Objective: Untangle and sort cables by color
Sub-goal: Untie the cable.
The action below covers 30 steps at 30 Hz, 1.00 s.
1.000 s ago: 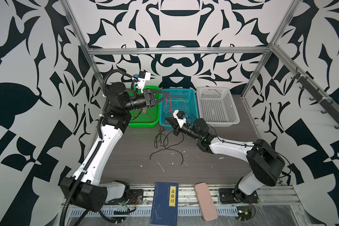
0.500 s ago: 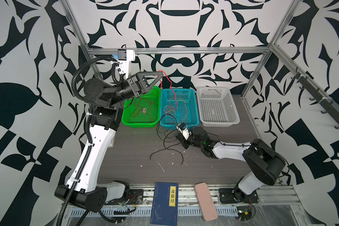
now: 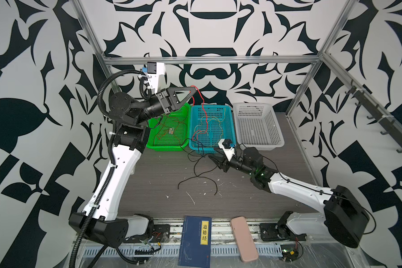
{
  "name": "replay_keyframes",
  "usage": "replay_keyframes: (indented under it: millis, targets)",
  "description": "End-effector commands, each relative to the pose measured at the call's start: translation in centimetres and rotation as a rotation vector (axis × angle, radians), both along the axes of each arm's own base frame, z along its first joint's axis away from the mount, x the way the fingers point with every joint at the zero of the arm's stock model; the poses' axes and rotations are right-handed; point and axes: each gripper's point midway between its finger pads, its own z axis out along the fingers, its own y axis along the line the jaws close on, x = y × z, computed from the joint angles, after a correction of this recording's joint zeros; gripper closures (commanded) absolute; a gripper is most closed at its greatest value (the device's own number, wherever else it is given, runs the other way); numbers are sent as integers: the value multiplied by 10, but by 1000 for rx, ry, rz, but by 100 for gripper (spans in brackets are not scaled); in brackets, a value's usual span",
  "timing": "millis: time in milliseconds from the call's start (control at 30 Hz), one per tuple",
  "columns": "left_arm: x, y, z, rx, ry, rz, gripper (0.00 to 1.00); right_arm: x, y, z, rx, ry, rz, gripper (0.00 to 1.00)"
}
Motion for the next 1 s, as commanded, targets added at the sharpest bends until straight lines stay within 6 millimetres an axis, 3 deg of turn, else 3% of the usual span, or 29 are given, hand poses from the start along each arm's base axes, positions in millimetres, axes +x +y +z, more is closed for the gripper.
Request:
replay_keyframes:
  millis: [0, 100, 500, 833, 967]
  targets:
    - [-8, 0, 7, -21, -45, -9, 100, 4, 14, 12, 2, -34, 52, 39]
    - [-10, 0, 8, -22, -42, -12, 100, 14, 19, 10, -21, -77, 52, 20]
    - [-11, -1, 5, -19, -42, -17, 100, 29, 44, 40, 123, -47, 124, 15]
    - [-10, -1, 1, -17, -37, -16, 100, 44, 65, 52, 275, 28, 162, 23]
    - [-11, -1, 1, -19, -38, -14, 100, 51, 80, 43, 257, 65, 140, 40]
